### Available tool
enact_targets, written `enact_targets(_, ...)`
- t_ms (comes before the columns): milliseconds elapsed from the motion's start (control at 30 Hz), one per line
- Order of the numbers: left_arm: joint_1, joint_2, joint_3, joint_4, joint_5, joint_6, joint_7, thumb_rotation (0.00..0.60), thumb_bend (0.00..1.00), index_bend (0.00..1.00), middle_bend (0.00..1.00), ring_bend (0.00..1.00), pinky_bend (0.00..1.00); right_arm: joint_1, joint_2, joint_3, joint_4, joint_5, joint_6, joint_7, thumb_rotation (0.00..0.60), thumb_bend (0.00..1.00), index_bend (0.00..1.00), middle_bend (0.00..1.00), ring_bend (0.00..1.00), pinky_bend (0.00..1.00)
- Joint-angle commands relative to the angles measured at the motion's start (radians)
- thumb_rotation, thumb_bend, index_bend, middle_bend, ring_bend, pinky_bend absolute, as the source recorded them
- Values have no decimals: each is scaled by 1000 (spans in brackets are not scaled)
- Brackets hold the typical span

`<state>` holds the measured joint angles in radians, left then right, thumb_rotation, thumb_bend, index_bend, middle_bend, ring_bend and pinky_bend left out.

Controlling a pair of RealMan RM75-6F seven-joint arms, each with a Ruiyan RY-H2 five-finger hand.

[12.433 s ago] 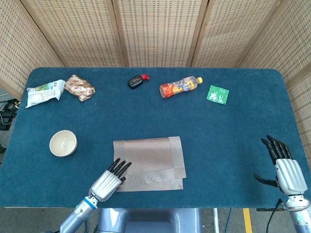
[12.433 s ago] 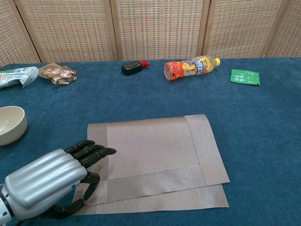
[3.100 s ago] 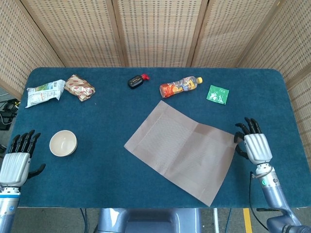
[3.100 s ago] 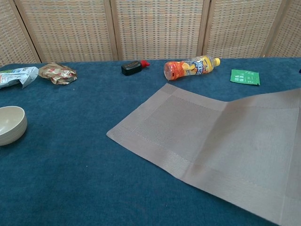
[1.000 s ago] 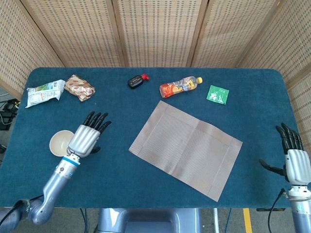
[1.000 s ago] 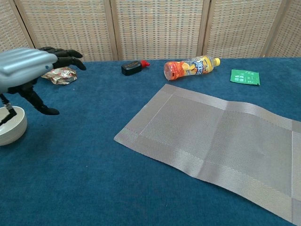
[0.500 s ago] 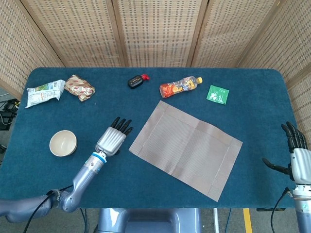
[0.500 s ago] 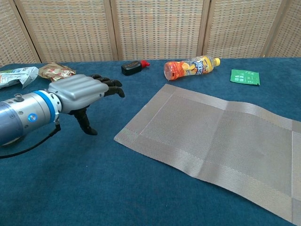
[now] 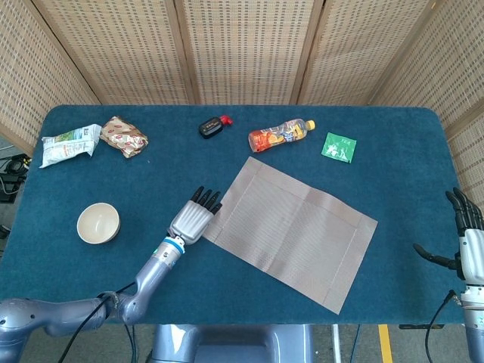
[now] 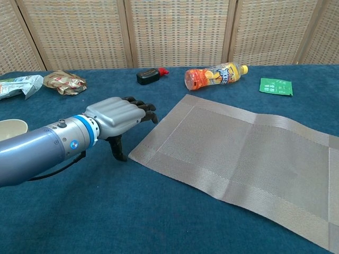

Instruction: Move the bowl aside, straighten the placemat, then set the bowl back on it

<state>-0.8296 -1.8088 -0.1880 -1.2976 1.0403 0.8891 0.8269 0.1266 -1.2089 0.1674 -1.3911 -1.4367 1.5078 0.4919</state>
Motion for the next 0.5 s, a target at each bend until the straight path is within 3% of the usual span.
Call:
enact_targets(33, -11, -16, 5, 21, -6, -2, -3, 600, 141, 186, 0, 0, 0, 0, 0, 2, 2, 3, -4, 9, 600, 156, 0, 0, 0, 0)
enact_targets(167, -25, -36, 7, 51, -5, 0, -15, 600, 182, 218, 0, 0, 0, 1, 1, 7, 6, 5, -6, 23, 600, 157, 0, 0, 0, 0)
enact_targets(367, -35, -63, 19, 90, 23, 29, -26, 600, 359, 288, 0, 0, 0, 2, -1, 9, 10, 4, -11, 37, 600, 157, 0, 0, 0, 0)
enact_targets(500, -35, -78, 26, 108, 63, 55, -62, 600, 377, 311, 0, 0, 0, 3, -1, 8, 8, -1, -13, 39, 600, 156, 0, 0, 0, 0)
